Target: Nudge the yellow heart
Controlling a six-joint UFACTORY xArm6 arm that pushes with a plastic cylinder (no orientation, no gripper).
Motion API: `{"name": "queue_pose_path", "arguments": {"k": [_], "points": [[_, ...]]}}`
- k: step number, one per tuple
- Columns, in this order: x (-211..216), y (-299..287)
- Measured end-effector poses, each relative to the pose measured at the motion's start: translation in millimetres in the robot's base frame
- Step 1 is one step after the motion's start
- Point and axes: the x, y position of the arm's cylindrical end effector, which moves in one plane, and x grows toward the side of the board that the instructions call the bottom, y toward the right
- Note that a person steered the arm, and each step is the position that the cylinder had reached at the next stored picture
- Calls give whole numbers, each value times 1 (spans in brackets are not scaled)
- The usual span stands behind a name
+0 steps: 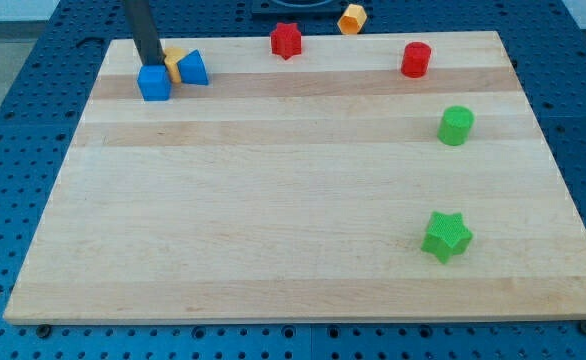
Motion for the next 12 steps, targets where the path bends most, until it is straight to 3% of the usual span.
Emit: {"name": "queue_pose_path", "arguments": {"k": [4,6,8,10,12], "points": [[90,-13],[42,-59],[-3,-61],[-40,-56],[-59,-13]]}}
